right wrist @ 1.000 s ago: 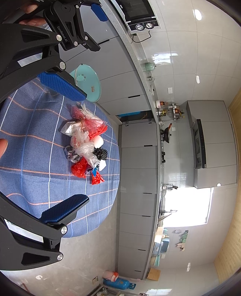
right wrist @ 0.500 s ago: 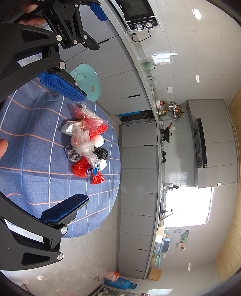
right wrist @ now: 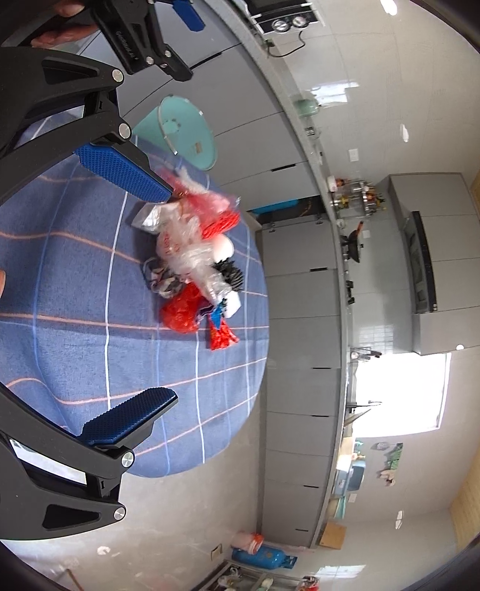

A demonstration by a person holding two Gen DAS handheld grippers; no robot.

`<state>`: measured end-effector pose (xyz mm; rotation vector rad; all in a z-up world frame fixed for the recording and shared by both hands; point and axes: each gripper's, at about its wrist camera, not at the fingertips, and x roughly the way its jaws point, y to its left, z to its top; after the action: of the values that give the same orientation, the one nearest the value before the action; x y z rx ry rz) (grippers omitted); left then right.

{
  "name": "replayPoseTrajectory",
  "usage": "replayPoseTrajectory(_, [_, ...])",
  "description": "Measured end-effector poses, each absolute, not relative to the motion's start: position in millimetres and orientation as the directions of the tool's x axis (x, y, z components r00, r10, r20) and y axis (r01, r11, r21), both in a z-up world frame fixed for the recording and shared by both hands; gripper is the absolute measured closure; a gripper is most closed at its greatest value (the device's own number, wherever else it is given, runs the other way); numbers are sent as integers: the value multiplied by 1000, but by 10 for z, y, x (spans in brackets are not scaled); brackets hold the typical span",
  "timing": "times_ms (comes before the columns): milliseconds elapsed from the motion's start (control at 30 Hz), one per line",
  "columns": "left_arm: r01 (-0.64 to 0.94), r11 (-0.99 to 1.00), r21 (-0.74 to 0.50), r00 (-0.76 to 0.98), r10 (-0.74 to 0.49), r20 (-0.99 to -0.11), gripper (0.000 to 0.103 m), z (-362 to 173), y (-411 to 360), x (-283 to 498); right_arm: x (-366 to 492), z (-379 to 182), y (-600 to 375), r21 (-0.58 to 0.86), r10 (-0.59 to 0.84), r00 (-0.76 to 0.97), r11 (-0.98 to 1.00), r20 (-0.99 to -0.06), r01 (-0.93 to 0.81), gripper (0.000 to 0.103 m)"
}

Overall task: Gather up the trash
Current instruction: 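Reach the left tool to the pile and grasp the red cellophane bag, then carry the red bag toward the teal bin while the right tool grasps a clear plastic bag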

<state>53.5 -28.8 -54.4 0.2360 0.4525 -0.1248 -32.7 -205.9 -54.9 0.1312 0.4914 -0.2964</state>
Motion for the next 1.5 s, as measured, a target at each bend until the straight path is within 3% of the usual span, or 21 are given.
replayPoseTrajectory(667, [364,904,223,812,-191,-551,6,-1347,-1216,1619,395,-1215,-2494,48,-281,776,927,-564,371,5])
replayPoseTrajectory(933, [408,896,178,761,-226,-608,28,-1558,-1226,1646,378,-1329,-2530,68,-259,774,930,-577,362,5])
replayPoseTrajectory(1033, [434,886,165,740,-246,-627,49,-1585,-1224,1630,369,-1354,-2520,70,-252,773,932,-582,356,5])
replayPoseTrajectory(1100, [457,874,162,725,-261,-637,73,-1603,-1253,1621,358,-1367,-2515,71,-252,772,931,-583,358,5])
replayPoseTrajectory(1133, [468,869,160,719,-269,-640,76,-1605,-1269,1614,352,-1368,-2514,73,-251,772,931,-583,358,5])
replayPoseTrajectory(1500, [480,861,169,765,-317,-561,81,-1291,-1231,1355,341,-1313,-2488,74,-259,782,929,-567,362,5])
